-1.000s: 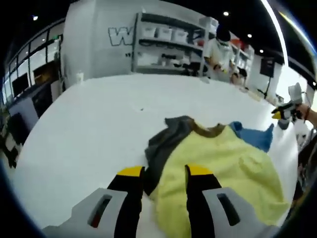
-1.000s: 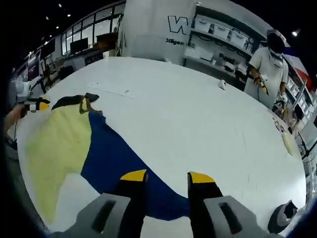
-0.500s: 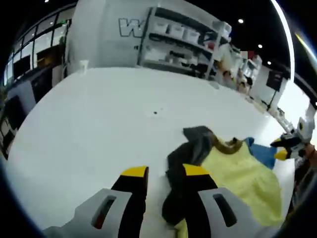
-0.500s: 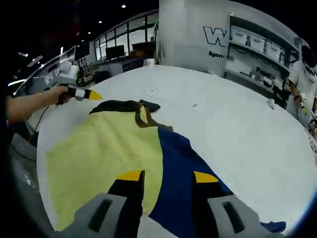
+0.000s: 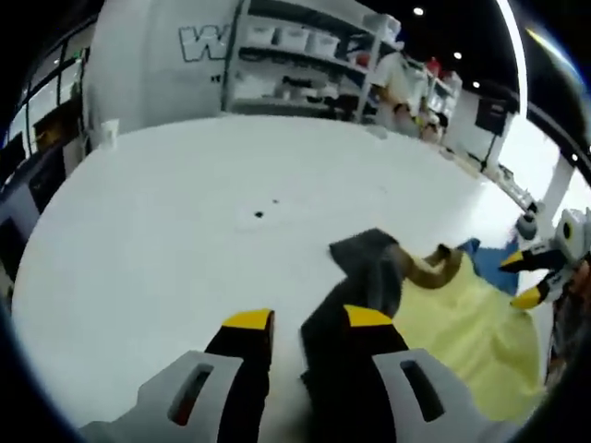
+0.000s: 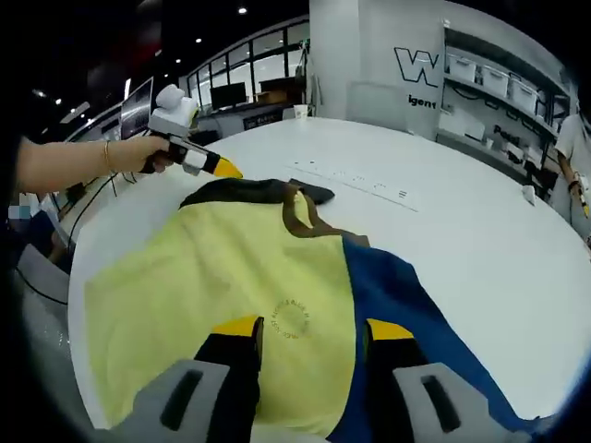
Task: Fold the garment on the visible template until the final outline fits inside the template.
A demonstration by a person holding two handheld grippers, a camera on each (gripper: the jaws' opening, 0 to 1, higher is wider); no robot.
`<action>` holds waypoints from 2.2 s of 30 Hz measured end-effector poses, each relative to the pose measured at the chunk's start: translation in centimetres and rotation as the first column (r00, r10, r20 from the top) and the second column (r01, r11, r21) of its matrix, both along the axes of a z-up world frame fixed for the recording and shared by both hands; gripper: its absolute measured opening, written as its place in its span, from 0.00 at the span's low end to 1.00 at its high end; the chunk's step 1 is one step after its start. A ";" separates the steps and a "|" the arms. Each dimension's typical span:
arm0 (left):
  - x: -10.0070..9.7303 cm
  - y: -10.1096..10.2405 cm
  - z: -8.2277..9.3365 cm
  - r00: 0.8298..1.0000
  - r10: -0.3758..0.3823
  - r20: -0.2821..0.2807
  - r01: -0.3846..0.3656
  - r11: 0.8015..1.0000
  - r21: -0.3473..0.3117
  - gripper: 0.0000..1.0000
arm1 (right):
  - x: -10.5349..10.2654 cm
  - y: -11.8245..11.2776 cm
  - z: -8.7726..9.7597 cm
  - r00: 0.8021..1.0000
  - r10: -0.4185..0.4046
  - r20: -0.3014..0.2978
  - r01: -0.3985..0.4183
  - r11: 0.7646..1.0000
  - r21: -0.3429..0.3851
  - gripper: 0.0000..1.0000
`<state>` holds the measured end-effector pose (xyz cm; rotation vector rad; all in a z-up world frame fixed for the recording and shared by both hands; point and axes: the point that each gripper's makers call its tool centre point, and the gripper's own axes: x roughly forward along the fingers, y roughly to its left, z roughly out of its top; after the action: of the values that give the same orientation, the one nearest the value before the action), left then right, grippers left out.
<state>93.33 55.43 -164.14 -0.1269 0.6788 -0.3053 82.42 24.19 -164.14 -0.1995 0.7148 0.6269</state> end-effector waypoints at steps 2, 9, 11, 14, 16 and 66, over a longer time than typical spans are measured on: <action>0.4 -0.7 -0.2 0.999 -0.032 -0.011 0.032 0.999 0.007 0.31 | -0.1 0.5 -0.7 1.000 0.011 -0.009 -0.011 1.000 -0.008 0.41; 2.0 -4.3 -2.0 0.981 -0.187 -0.048 0.191 0.979 0.078 0.24 | 0.7 2.3 -0.5 1.000 0.017 0.021 -0.017 1.000 0.014 0.44; 2.5 -4.3 -2.6 0.978 -0.202 -0.059 0.207 0.973 0.099 0.19 | 1.0 2.5 -0.5 1.000 0.011 0.026 -0.012 1.000 0.020 0.44; 2.3 -4.8 -2.8 0.974 -0.215 -0.069 0.222 0.969 0.111 0.17 | 1.2 2.9 -0.6 0.999 0.018 0.028 -0.018 1.000 0.026 0.45; 2.8 -4.9 -3.3 0.968 -0.237 -0.078 0.244 0.964 0.109 0.08 | 1.1 3.9 -0.6 0.998 0.043 0.040 -0.045 0.998 0.034 0.47; -8.9 9.4 5.8 0.996 0.094 -0.007 -0.087 0.948 0.306 0.11 | 0.5 5.5 -4.1 0.990 0.065 -0.121 -0.075 0.994 -0.078 0.33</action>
<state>84.43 64.81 -158.31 0.1346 0.7318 -0.1076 82.95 29.65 -168.24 -0.2666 0.8517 0.6811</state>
